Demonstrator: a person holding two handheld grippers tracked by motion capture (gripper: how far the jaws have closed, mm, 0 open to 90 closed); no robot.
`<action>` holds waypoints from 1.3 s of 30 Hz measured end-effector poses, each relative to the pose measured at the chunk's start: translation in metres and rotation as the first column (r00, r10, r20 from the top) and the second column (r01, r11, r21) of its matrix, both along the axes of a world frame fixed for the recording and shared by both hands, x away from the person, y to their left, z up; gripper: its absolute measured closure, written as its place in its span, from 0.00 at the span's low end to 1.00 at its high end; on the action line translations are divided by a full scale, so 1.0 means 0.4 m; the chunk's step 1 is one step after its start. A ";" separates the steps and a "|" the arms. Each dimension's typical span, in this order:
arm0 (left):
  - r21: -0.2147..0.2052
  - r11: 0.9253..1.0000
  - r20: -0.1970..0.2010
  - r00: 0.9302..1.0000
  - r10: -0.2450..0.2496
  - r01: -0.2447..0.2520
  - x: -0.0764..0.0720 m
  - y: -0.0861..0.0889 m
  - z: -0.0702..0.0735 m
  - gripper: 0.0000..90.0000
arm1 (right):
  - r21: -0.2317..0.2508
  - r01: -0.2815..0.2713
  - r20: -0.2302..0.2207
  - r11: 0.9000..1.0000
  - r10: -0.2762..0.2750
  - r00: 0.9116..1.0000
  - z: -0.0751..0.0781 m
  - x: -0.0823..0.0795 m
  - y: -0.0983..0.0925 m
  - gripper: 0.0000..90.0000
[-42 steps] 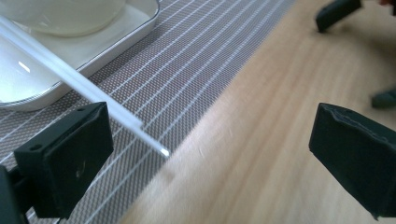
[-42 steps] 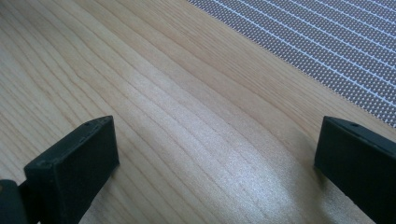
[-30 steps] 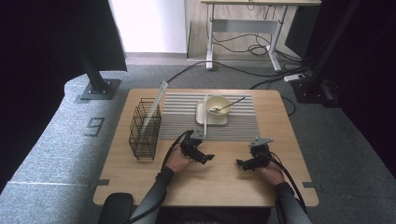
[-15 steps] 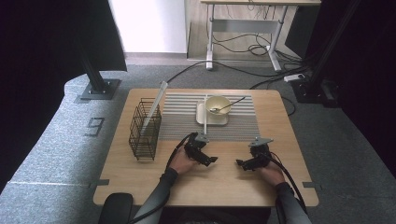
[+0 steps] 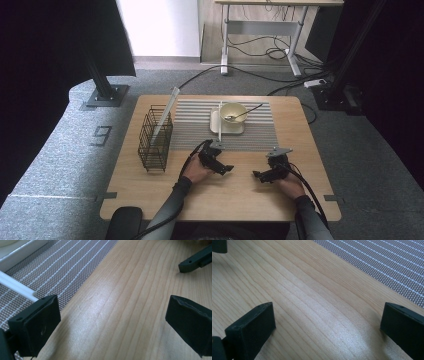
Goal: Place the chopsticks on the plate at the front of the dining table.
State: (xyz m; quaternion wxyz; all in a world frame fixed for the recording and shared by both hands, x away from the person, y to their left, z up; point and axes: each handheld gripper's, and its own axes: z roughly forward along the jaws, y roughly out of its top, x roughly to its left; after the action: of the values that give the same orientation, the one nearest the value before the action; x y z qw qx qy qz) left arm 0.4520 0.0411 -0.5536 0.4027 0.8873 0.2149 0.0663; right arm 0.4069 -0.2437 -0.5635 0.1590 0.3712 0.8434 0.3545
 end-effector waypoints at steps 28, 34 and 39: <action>0.020 1.000 -0.006 1.000 0.004 -0.004 0.004 0.011 0.009 0.00 | 0.000 0.000 0.000 1.000 0.000 1.000 0.000 0.000 0.000 0.00; 0.024 1.000 -0.013 1.000 0.015 -0.015 0.017 0.011 0.006 0.00 | 0.000 0.000 0.000 1.000 0.000 1.000 0.000 0.000 0.000 0.00; 0.030 0.999 -0.013 1.000 0.013 -0.012 0.021 0.005 0.003 0.00 | 0.000 0.000 0.000 1.000 0.000 1.000 0.000 0.000 0.000 0.00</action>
State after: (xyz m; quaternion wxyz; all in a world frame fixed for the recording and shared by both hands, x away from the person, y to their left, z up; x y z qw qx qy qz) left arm 0.4606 0.0433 -0.5525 0.3876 0.8922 0.2222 0.0662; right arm 0.4069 -0.2437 -0.5635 0.1590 0.3711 0.8434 0.3545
